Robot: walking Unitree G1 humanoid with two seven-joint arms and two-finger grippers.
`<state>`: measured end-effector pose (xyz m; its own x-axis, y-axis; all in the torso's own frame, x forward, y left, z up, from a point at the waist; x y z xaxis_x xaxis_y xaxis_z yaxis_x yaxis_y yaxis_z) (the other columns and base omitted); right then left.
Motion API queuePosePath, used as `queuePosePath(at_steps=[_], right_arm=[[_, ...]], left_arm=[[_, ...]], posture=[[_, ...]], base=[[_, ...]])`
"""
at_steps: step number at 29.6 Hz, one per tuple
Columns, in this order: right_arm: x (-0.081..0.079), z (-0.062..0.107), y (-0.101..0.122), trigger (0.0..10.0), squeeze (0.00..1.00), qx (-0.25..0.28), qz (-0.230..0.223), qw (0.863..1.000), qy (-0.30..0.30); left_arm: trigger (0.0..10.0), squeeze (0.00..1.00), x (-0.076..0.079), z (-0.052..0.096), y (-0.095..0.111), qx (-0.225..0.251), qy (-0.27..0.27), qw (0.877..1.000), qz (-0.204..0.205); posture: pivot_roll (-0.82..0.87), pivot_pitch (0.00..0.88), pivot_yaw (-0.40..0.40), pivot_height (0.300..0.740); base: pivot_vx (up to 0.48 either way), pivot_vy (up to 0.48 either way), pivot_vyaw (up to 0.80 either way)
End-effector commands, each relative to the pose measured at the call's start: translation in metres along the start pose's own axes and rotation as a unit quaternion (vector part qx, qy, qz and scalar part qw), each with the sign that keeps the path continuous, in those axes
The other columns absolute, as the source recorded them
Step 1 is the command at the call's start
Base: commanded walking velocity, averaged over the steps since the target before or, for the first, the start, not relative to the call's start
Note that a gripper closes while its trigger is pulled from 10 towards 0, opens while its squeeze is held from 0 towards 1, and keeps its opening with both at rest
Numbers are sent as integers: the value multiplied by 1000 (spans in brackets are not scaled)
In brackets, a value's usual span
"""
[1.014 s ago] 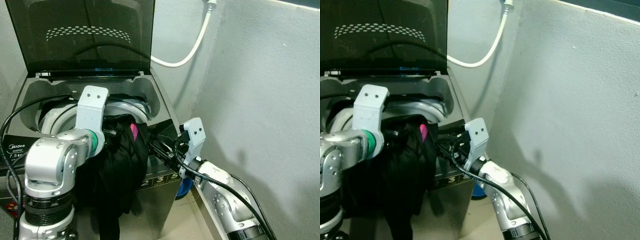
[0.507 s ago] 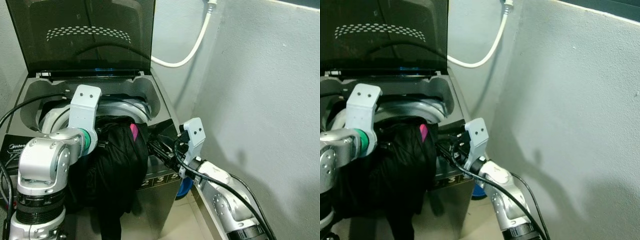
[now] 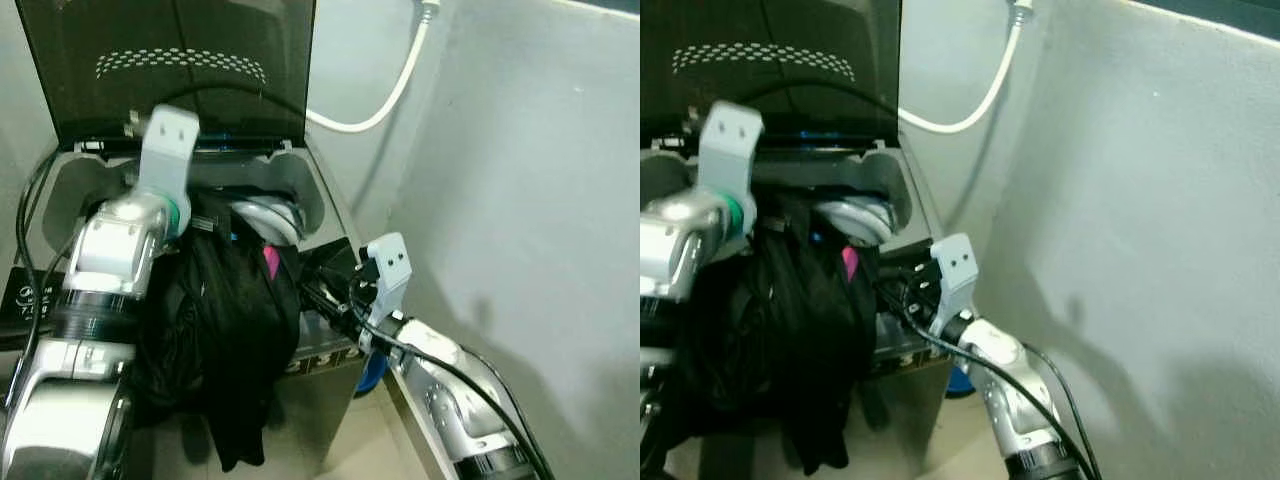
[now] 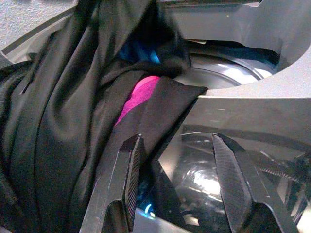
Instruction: Clothes washing
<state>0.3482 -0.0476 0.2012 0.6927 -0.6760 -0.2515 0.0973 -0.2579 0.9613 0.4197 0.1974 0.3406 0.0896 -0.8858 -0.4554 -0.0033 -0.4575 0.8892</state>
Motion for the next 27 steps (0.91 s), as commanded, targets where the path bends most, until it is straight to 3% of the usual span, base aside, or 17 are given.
queuePosePath(at_steps=[1, 8, 18, 19, 20, 21, 22, 23, 24, 25, 27], right_arm=[[4, 0, 0, 10000, 0, -1, 3, 1000, -10], [6, -1, 1, 10000, 0, 4, 3, 1000, -23], [10, 1, 3, 10000, 0, 8, 5, 999, -35], [10, 1, 3, 10000, 0, 8, 5, 999, -37], [10, 1, 3, 10000, 0, 8, 5, 999, -37], [11, 2, 2, 10000, 0, 7, 5, 999, -38], [11, 2, 2, 10000, 0, 7, 5, 999, -38], [11, 2, 2, 10000, 0, 6, 6, 999, -39], [11, 2, 2, 10000, 0, 6, 6, 999, -39], [11, 2, 1, 10000, 0, 5, 6, 999, -39], [11, 2, 1, 10000, 0, 3, 6, 999, -37]], left_arm=[[0, 0, 0, -6, 11, 33, 15, 999, 7], [0, 0, 10, -16, 42, 92, 44, 994, 27], [0, 0, 26, -24, 41, 95, 16, 995, 36], [0, 0, 35, -24, 42, 104, -19, 994, 35], [0, 0, 35, -24, 42, 104, -19, 994, 35], [10000, 0, 45, -24, 37, 94, -60, 994, 8], [10000, 0, 45, -24, 37, 94, -60, 994, 8], [10000, 373, 52, -23, 30, 76, -99, 992, -13], [10000, 373, 52, -23, 30, 76, -99, 992, -13], [10000, 1000, 57, -20, 23, 55, -138, 989, -26], [10000, 1000, 58, -17, 20, 44, -162, 985, -33]], posture=[[19, 70, -59, 740], [9, 80, -45, 740], [1, 80, -38, 740], [2, 83, -38, 740], [2, 83, -38, 740], [6, 84, -39, 740], [6, 84, -39, 740], [10, 85, -43, 740], [10, 85, -43, 740], [14, 84, -48, 740], [17, 85, -52, 740]], base=[[0, 0, 0], [0, 0, 0], [0, 0, 0], [0, 0, 0], [0, 0, 0], [0, 0, 0], [0, 0, 0], [0, 0, 0], [0, 0, 0], [0, 0, 0], [0, 0, 0]])
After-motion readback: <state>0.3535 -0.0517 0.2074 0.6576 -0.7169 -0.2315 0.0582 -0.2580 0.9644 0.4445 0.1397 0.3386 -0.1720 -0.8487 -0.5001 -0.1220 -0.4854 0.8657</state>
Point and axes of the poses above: a point about 5 cm out from each wrist's last joint towards the gripper, its own z axis pointing back from the gripper into the wrist, its own y axis along the axis of the wrist's last joint, x = y × z, the point moved 3 cm from there along -z, pointing out of the wrist towards the gripper, and after that the axes turned 12 degrees about -z, right-handed, at the moved point
